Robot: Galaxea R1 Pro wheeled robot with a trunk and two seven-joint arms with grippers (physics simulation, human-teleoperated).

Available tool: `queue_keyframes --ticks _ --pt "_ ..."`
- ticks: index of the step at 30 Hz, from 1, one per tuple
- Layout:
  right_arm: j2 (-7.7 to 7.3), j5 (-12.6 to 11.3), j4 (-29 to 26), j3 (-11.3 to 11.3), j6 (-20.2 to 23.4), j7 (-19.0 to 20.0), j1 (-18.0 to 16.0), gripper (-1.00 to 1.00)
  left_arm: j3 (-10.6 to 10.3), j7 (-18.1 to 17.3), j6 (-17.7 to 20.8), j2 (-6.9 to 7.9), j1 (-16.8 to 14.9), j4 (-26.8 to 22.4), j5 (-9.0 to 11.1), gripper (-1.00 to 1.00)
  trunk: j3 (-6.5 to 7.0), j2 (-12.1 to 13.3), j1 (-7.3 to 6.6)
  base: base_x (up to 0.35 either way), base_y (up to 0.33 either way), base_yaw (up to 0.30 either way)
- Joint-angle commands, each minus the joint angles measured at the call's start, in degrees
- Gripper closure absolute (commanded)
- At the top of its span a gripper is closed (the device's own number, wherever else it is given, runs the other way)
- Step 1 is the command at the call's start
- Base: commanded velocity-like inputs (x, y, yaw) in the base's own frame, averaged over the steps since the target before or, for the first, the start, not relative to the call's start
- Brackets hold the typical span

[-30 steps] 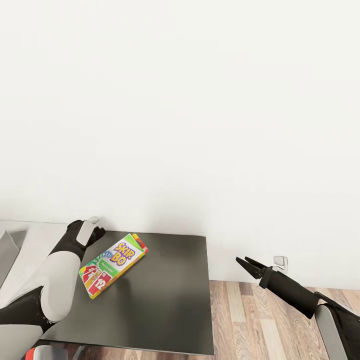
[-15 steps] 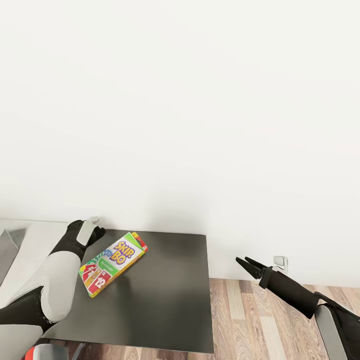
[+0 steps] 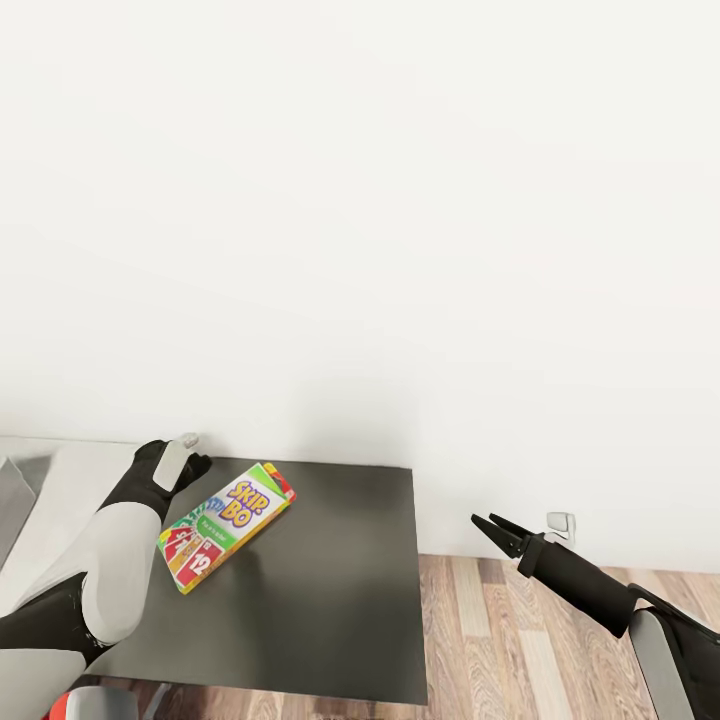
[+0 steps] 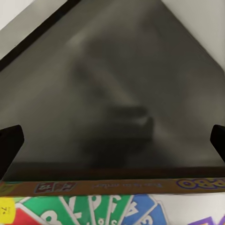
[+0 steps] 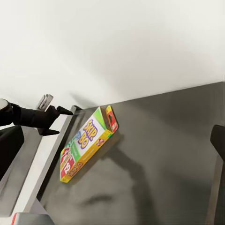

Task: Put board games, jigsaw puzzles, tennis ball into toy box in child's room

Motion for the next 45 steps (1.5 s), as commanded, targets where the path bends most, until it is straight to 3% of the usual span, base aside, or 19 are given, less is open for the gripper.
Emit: queue_keyframes --ticks 1,19,45 --pt "0.00 -0.2 0.0 0.0 0.4 0.0 0.0 -1.00 0.0 0.4 0.2 -0.01 0.0 -0.1 0.6 -1.00 -0.17 -0.1 0.03 0.000 0.000 0.000" --pt "-0.03 -0.2 0.0 0.0 0.4 0.0 -0.1 -1.00 0.0 0.5 0.4 -0.25 0.0 -0.1 0.6 -1.00 -1.58 -0.1 0.03 0.000 0.000 0.000" --pt "-0.08 -0.2 0.0 0.0 0.4 0.2 0.0 -1.00 0.0 0.5 0.5 -0.61 0.0 0.0 0.6 -1.00 -1.72 -0.1 0.03 -0.061 -0.055 0.000"
